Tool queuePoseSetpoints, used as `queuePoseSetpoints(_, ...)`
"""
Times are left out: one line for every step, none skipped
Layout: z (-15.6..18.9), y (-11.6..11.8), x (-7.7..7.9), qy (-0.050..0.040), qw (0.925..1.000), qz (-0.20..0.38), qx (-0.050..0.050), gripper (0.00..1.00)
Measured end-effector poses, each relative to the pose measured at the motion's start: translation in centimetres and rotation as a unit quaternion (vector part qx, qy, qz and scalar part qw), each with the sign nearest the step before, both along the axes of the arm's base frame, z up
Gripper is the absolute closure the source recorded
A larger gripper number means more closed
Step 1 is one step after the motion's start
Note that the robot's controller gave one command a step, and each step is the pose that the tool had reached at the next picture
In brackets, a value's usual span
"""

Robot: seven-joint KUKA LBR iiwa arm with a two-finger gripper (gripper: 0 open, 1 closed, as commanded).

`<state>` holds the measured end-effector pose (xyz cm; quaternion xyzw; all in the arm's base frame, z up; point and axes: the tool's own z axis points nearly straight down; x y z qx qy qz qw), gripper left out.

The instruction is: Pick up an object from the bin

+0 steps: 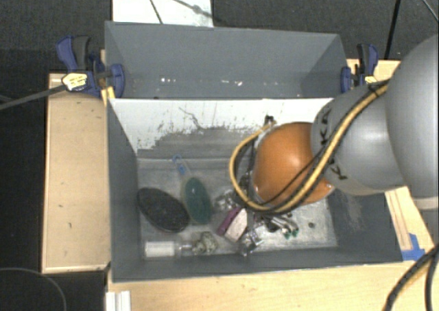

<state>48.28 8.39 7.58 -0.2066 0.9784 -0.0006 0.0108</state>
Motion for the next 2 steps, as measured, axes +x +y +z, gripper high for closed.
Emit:
queuePoseSetpoints(2.5,0.8,0.4,0.008,0.992,0.126,-0.002,0.0)
queuePoseSetpoints(3.7,0.5,1.2,0.0077,0.9811,0.193,-0.003,0.0)
